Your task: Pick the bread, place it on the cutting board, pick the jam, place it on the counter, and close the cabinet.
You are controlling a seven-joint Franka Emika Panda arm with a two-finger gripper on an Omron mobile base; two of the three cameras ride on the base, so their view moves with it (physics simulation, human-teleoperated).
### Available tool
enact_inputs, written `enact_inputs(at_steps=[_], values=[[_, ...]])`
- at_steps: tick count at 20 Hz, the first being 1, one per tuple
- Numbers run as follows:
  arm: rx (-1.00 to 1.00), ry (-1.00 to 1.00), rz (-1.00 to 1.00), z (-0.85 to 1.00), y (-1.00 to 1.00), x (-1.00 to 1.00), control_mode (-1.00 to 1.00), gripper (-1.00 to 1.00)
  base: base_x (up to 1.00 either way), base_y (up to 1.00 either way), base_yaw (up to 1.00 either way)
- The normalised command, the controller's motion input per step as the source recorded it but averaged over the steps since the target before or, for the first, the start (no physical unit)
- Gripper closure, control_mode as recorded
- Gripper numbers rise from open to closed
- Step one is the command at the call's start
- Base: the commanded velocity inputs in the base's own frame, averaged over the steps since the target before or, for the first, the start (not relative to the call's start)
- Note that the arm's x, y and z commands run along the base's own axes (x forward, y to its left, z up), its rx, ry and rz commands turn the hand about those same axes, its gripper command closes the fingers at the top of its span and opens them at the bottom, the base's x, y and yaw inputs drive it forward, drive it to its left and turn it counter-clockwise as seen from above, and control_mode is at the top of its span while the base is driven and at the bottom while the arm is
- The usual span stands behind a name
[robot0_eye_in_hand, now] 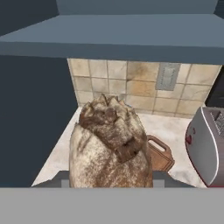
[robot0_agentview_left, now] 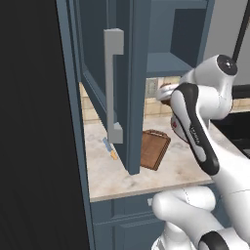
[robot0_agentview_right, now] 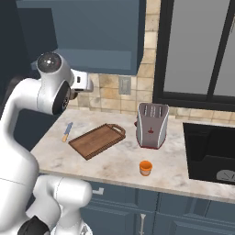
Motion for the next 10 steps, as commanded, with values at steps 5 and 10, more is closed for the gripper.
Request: enact_inputs(at_steps=[5, 10], values=[[0.00, 0.00, -0.05, -0.37, 0.00, 0.00, -1.00, 1.00, 0.00, 0.00, 0.00], [0.00, 0.00, -0.04, -0.39, 0.00, 0.00, -1.00, 1.00, 0.00, 0.00, 0.00]])
